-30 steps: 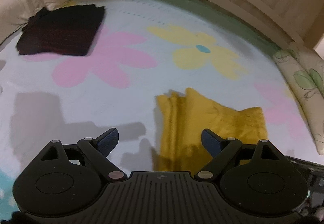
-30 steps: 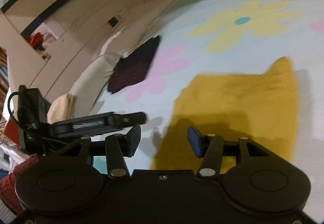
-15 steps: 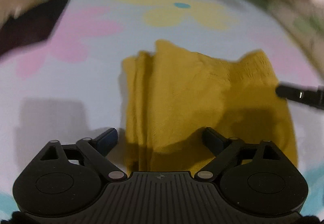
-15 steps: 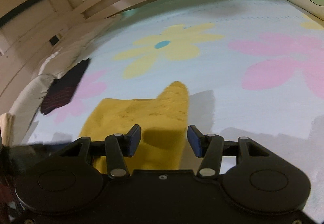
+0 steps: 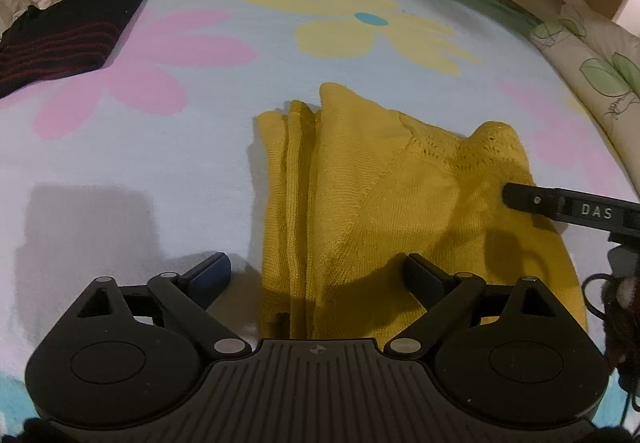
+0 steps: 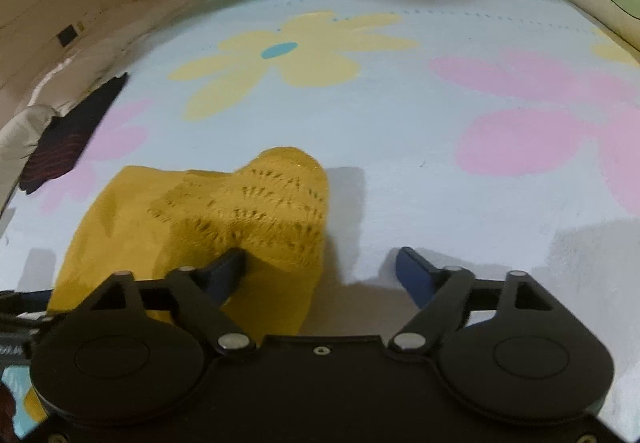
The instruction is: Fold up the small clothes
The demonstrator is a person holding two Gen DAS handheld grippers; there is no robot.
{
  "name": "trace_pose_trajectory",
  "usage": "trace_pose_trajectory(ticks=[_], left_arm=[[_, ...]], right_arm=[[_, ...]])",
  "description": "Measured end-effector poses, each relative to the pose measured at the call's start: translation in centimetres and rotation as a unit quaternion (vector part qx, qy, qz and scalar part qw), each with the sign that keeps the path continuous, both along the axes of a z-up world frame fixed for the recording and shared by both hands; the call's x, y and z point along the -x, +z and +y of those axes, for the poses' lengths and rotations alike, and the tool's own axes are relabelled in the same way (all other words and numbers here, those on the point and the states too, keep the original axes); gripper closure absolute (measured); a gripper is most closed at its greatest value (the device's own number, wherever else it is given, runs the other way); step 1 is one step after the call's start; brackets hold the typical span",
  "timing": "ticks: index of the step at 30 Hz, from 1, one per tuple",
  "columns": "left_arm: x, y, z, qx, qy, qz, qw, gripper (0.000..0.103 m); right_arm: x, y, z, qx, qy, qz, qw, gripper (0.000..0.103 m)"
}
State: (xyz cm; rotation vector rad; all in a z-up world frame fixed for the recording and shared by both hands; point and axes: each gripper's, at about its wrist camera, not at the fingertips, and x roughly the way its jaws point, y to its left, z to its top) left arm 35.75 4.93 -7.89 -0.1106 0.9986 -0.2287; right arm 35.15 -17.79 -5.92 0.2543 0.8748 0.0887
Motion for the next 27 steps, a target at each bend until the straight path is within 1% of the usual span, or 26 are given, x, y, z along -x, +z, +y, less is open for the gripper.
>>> trace_pose_trajectory(ticks=[3,5,7,8,11,13,15,19,24,27], left_arm=[[-0.1,0.0,0.0,0.000,0.002,0.001,1.0000,0.008],[-0.1,0.1,0.0,0.002,0.001,0.000,1.0000,0.009],[-0.3,0.5,0.3,0.013,-0.001,-0.002,0.9999,0.009],[-0.5,0.9,0.7,0.021,0.003,-0.010,0.9997,0.009],[-1.1,2.7,2.5,0.051,0.037,-0.048,0.9969,0.009],[-1.6,3.6,3.6,0.070,0.051,-0.063,0.9942,0.009],[-2.0,4.1,4.3,0.077,0.057,-0.070,0.9930,0.009],[-3.2,3.7,4.1,0.080,0.056,-0.060,0.9934,0.009],[-4.6,3.1,1.8,0.078,0.029,-0.047,0.9954,0.009],[-5.6,2.8,0.8,0.090,0.023,-0.043,0.9947,0.009]], right_arm=[[-0.2,-0.2,0.1,0.015,-0.005,0.001,1.000,0.007],[-0.3,-0.4,0.0,0.010,-0.009,-0.001,1.000,0.004],[0.0,-0.5,0.1,0.014,-0.009,-0.007,1.000,0.002],[0.1,-0.5,0.2,0.015,-0.010,-0.011,1.000,0.002],[0.6,-0.7,0.0,0.011,-0.010,-0.025,1.000,0.002],[1.1,-0.9,-0.1,0.009,-0.009,-0.039,0.999,0.002],[1.5,-1.0,0.0,0.009,-0.008,-0.050,0.999,0.001],[1.9,-1.2,-0.3,0.000,-0.005,-0.067,0.998,0.000],[2.5,-1.5,-0.7,-0.010,0.001,-0.087,0.996,0.000],[2.6,-1.6,-0.7,-0.012,0.002,-0.092,0.996,0.000]])
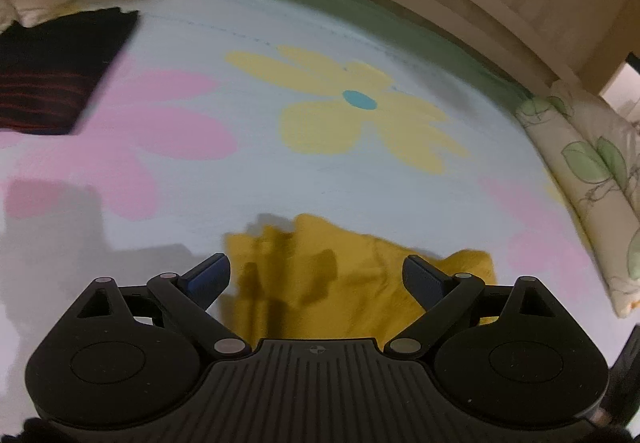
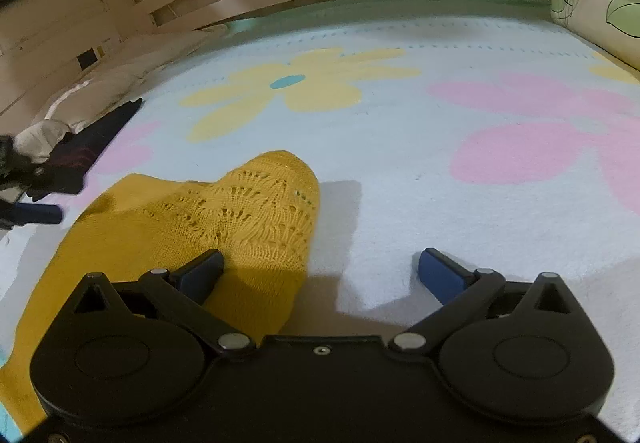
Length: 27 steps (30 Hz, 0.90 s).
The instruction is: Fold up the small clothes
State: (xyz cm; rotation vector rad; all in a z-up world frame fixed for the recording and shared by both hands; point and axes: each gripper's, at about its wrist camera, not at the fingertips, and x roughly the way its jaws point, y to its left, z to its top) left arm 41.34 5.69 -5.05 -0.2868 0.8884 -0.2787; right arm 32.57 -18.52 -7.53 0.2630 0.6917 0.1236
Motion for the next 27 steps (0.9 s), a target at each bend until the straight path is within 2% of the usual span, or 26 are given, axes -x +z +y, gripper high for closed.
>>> trace_pose_trajectory(ticks=[7,11,13,18,21,22,23,25,27], left_arm=[[-1.0,-0.4,-1.7,-0.012,-0.020,0.011,0.9997,0.011],[-1.3,-0.4,-1.9,-0.001,-0.025,0.028,0.9993,0.024],[-1.6,-0.5,-2.0,0.001,-0.028,0.045,0.9986,0.025],[-2.0,-0.7,-2.5,-0.039,-0.037,0.048,0.9974,0.025],[-2.4,-1.4,-2.7,-0.038,-0.041,0.064,0.9964,0.026],[-2.6,-1.7,-2.7,-0.034,-0.042,0.073,0.9959,0.032],[-2.6,-1.8,-2.8,-0.034,-0.038,0.079,0.9956,0.045],[-2.7,-2.1,-2.8,-0.032,-0.026,0.089,0.9952,0.055],[-2.3,-2.0,-2.8,-0.021,-0.027,0.080,0.9962,0.073]], right_arm=[[0.3,-0.2,-0.2,-0.008,0.004,-0.008,1.000,0.000],[0.4,-0.2,-0.2,-0.008,0.004,-0.011,1.000,0.000],[0.5,-0.3,-0.3,-0.010,0.004,-0.012,1.000,0.000],[0.5,-0.3,-0.3,-0.011,0.004,-0.013,1.000,0.000],[0.4,-0.3,-0.3,-0.011,0.004,-0.013,1.000,0.000],[0.4,-0.3,-0.3,-0.011,0.004,-0.014,1.000,0.000],[0.4,-0.3,-0.3,-0.011,0.004,-0.014,1.000,0.000],[0.4,-0.3,-0.3,-0.011,0.004,-0.014,1.000,0.000],[0.5,-0.3,-0.3,-0.011,0.004,-0.014,1.000,0.000]])
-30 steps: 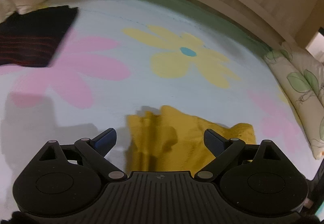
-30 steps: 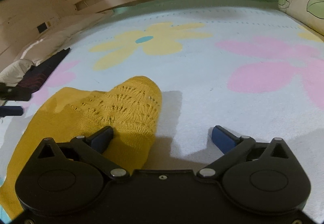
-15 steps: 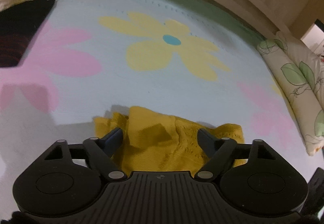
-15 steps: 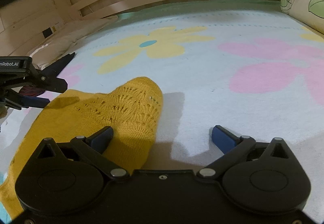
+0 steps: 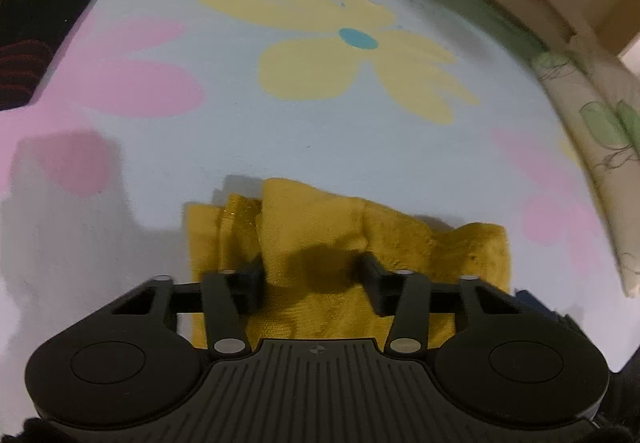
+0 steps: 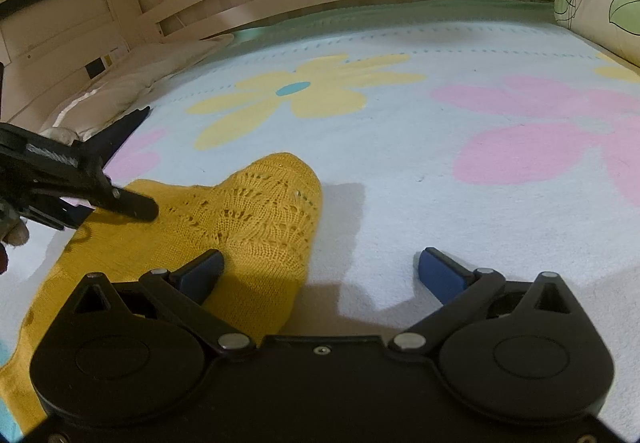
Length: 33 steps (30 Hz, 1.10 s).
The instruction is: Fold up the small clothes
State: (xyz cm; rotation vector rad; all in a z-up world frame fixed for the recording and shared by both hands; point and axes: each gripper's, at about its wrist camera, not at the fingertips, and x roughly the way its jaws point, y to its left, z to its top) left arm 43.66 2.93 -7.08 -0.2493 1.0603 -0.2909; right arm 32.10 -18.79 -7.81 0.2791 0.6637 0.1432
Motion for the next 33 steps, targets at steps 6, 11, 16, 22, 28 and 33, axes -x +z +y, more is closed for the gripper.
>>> trace_pose_trajectory(ticks=[6,11,16,22,28,33], left_arm=[[2.5,1.0,0.6,-0.045,0.001,-0.068,0.9967,0.092],[2.5,-0.3,1.3,-0.043,0.005,-0.049,0.9978,0.089],[4.3,1.7,1.3,-0.037,-0.014,-0.062,0.9973,0.077],[10.0,2.9,2.1,-0.023,-0.034,-0.062,0.9972,0.061],[13.1,1.2,1.4,-0.064,-0.078,-0.035,0.9942,0.061],[14.9,0.0,1.4,-0.092,-0.095,-0.031,0.9908,0.061]], right_arm=[[0.0,0.0,0.0,-0.002,0.001,0.000,1.000,0.000],[-0.1,0.2,0.1,0.000,0.005,0.000,1.000,0.000],[-0.3,0.5,-0.9,-0.027,0.020,0.012,0.999,0.000],[0.1,2.1,-3.2,-0.087,0.036,0.074,0.993,0.000],[3.9,4.0,-2.7,-0.060,0.044,0.100,0.992,0.000],[7.3,3.1,-0.6,-0.004,0.068,0.133,0.989,0.000]])
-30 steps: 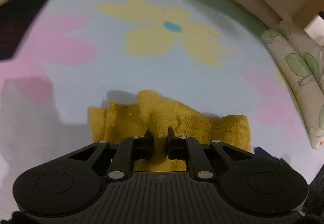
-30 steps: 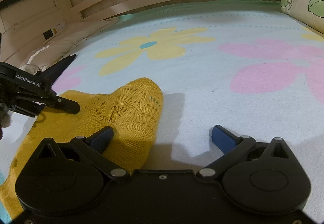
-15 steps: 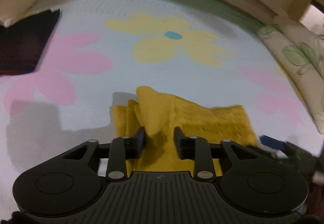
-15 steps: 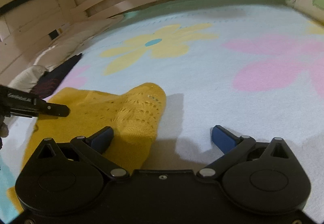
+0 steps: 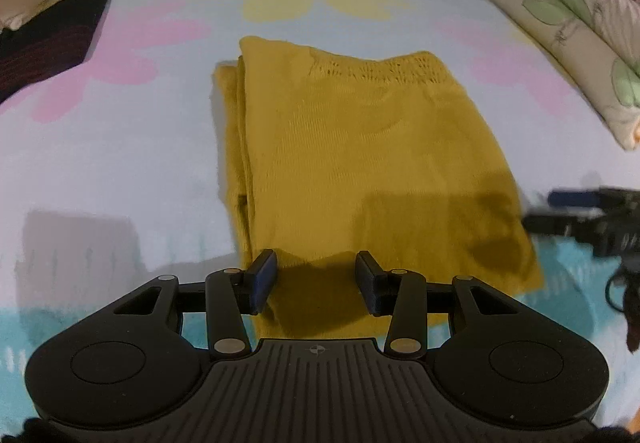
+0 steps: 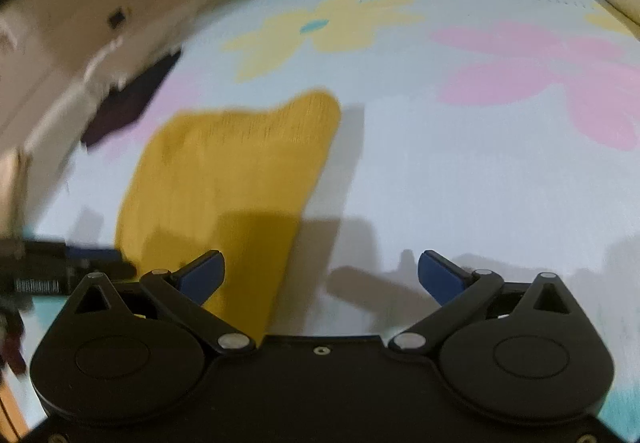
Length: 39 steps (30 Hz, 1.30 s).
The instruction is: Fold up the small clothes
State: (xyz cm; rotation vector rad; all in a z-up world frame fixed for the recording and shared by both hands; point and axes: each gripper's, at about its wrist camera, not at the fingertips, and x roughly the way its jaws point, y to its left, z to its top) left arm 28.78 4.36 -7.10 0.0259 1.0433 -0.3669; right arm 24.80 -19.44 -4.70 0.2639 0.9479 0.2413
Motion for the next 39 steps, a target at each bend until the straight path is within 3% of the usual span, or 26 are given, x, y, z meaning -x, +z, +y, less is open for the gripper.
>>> trace_pose_trajectory(ticks=[2,5,7,9,10,11,13,16,22,23,26,29,39], left_arm=[[0.3,0.0,0.3,-0.001,0.000,0.000,1.0000,0.061],[0.8,-0.2,1.0,-0.011,0.012,0.016,0.9997,0.060],[0.9,-0.1,2.6,0.022,0.027,0.020,0.9992,0.060],[0.5,0.5,4.5,0.066,0.065,0.018,0.9955,0.059],[0.3,1.0,5.5,0.088,0.083,0.011,0.9926,0.050],[0.1,1.4,6.3,0.109,0.099,0.002,0.9890,0.036],[-0.5,2.0,7.2,0.139,0.119,-0.008,0.9830,0.022],[-1.5,1.7,7.1,0.161,0.122,-0.002,0.9793,0.022],[-1.8,-1.4,4.7,0.140,0.087,0.052,0.9849,0.022],[-1.7,-1.8,4.5,0.140,0.084,0.057,0.9850,0.018],[-1.6,-1.8,4.0,0.136,0.074,0.051,0.9866,0.008],[-2.3,-2.2,3.9,0.160,0.086,0.058,0.9816,0.001],[-5.0,-2.7,2.1,0.188,0.072,0.034,0.9789,0.001]], right_arm=[[1.0,-1.3,0.9,0.031,0.007,0.019,0.999,0.001],[2.4,-1.7,3.4,0.138,0.061,-0.010,0.988,0.001],[2.4,-1.6,3.4,0.143,0.064,-0.004,0.988,0.001],[1.9,-1.0,2.6,0.124,0.043,-0.002,0.991,0.001],[1.7,-0.7,2.2,0.117,0.029,-0.008,0.993,0.001],[1.6,-0.3,1.8,0.109,0.016,-0.017,0.994,0.001],[0.7,0.8,0.8,0.077,-0.009,-0.037,0.996,0.001],[-0.8,1.7,-0.3,0.006,-0.033,-0.057,0.998,0.000],[-3.9,0.8,-1.4,-0.151,-0.047,-0.059,0.986,0.000],[-4.6,0.3,-1.6,-0.171,-0.051,-0.054,0.982,0.000],[-5.8,-1.3,-1.5,-0.199,-0.058,-0.046,0.977,0.000],[-6.7,-2.6,-1.4,-0.216,-0.050,-0.034,0.975,0.000],[-8.9,-4.2,0.2,-0.282,0.001,-0.031,0.959,0.000]])
